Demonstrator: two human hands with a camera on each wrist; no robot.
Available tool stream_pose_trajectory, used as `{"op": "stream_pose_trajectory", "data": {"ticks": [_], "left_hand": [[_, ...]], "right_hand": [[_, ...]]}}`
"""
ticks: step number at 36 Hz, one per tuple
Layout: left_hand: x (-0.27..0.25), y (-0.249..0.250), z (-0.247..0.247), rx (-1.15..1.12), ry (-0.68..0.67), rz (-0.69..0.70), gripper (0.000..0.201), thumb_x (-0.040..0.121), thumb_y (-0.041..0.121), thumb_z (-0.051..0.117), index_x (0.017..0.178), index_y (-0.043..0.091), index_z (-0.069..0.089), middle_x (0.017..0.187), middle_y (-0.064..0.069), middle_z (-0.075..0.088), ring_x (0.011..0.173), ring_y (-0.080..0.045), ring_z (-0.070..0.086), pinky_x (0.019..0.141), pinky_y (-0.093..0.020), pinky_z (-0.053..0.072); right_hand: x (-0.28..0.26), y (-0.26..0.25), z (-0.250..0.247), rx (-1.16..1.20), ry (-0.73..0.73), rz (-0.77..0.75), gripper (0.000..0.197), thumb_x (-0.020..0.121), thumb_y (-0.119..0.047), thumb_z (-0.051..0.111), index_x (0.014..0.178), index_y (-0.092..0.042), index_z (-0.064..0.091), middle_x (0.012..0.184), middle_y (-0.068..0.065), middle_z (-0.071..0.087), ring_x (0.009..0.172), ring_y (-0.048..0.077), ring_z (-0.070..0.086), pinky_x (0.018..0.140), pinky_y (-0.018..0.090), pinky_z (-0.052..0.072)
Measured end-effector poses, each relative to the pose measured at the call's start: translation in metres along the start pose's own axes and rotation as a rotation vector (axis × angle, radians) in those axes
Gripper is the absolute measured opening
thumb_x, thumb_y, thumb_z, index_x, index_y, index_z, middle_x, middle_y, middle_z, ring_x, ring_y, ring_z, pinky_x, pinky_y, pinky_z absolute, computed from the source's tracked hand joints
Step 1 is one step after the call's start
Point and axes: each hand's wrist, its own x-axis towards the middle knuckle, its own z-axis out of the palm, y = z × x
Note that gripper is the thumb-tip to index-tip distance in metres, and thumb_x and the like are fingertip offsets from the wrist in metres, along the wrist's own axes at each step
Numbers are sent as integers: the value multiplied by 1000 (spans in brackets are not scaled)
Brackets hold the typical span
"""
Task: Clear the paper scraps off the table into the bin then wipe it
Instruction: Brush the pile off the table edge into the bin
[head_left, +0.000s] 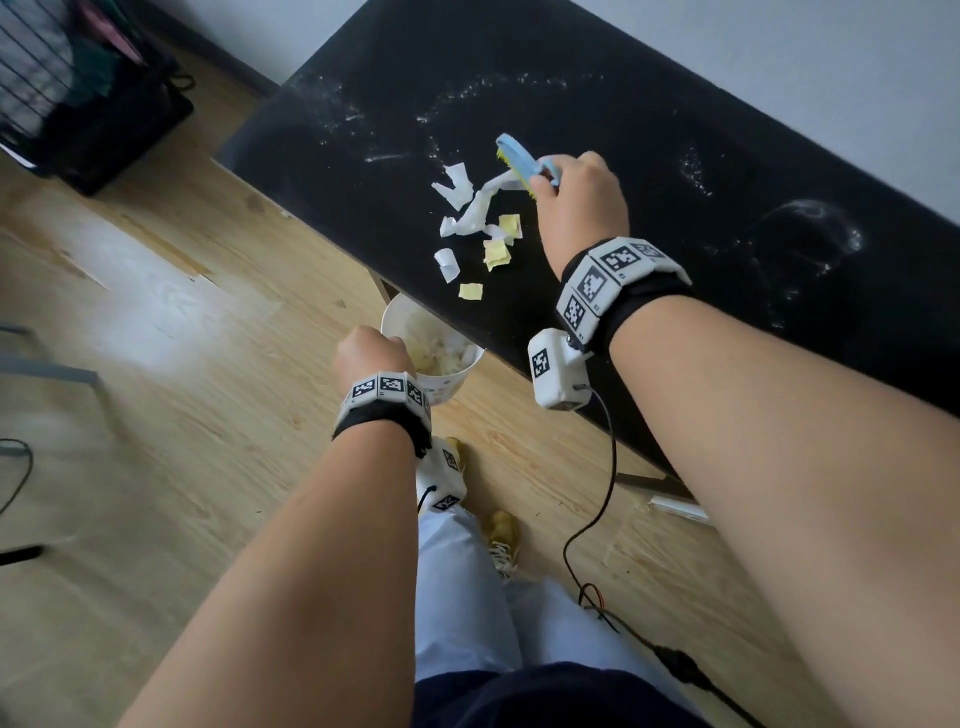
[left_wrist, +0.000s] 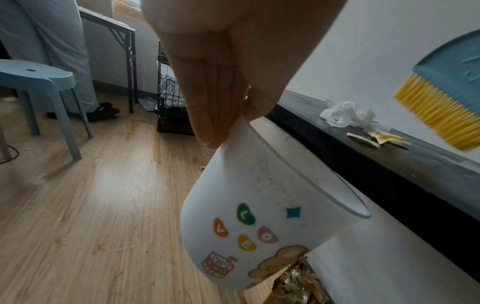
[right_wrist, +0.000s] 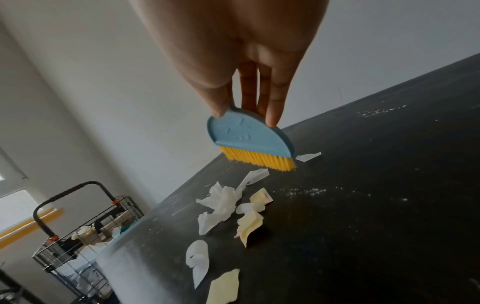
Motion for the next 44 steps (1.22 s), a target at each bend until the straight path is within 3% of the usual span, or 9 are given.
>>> {"op": "stream_pose_trajectory", "data": {"ticks": [10,18,21,25,29,31,34,38,44], "left_hand": [[22,7,-8,79,-9,3,37,91,12,48,57,5,39,58,-7,41,60,-27,46,53,-28,35],[30,10,-10,101,-17,-1,36,91,12,47,56,5,40,57,-7,42,62,-28,47,53,-28,34],[30,9,-11,95,-23,-5,36,91,12,48,57,5,41,57,-8,43,64,-28,48,54,-29,34],[29,9,-9,83,-22,-5,37,92,12,48,56,5,40,57,-7,42,61,-27,47,51,-27,33],[24,8,-6,73,-23,0,38,92,13,48,56,6,39,57,-7,41,52,-23,40,46,-24,28],[22,8,-4,65,-21,2,39,91,12,49,55,6,38,56,-7,40,56,-25,42,48,-25,29],[16,7,-3,58,-11,7,39,92,13,49,55,6,37,57,-6,39,61,-26,44,50,-25,30],[8,6,0,47,-14,12,38,92,14,49,57,6,38,59,-6,41,66,-28,48,57,-30,36],[-3,6,4,25,-31,32,36,91,11,49,57,6,38,60,-8,42,68,-30,49,60,-31,37]], "right_hand": [[51,-14,24,-53,38,9,29,101,-24,45,124,-19,61,121,6,54,111,21,51,76,23,39],[61,-32,37,-94,-138,-30,30,101,-23,41,121,-21,63,120,7,54,112,22,47,72,26,35],[58,-37,38,-116,-211,-51,32,101,-23,38,121,-23,63,118,7,52,111,23,47,72,27,35],[47,-37,36,-95,-297,-84,35,98,-13,37,110,-23,68,100,2,42,109,22,45,72,28,36],[28,-30,31,-38,-339,-97,44,92,-2,36,109,-24,70,109,4,47,112,21,45,85,32,47],[19,-25,29,-13,-359,-109,47,90,0,37,110,-25,71,112,4,46,117,20,42,90,35,48],[7,-21,29,-3,-384,-131,49,87,2,39,105,-28,73,108,1,41,113,18,44,89,33,49],[-7,-17,25,15,-426,-148,50,83,2,40,98,-31,74,114,3,49,108,16,47,92,33,48],[-18,-7,9,39,-301,-204,45,90,0,41,109,-28,72,115,3,51,112,16,45,83,26,43]]}}
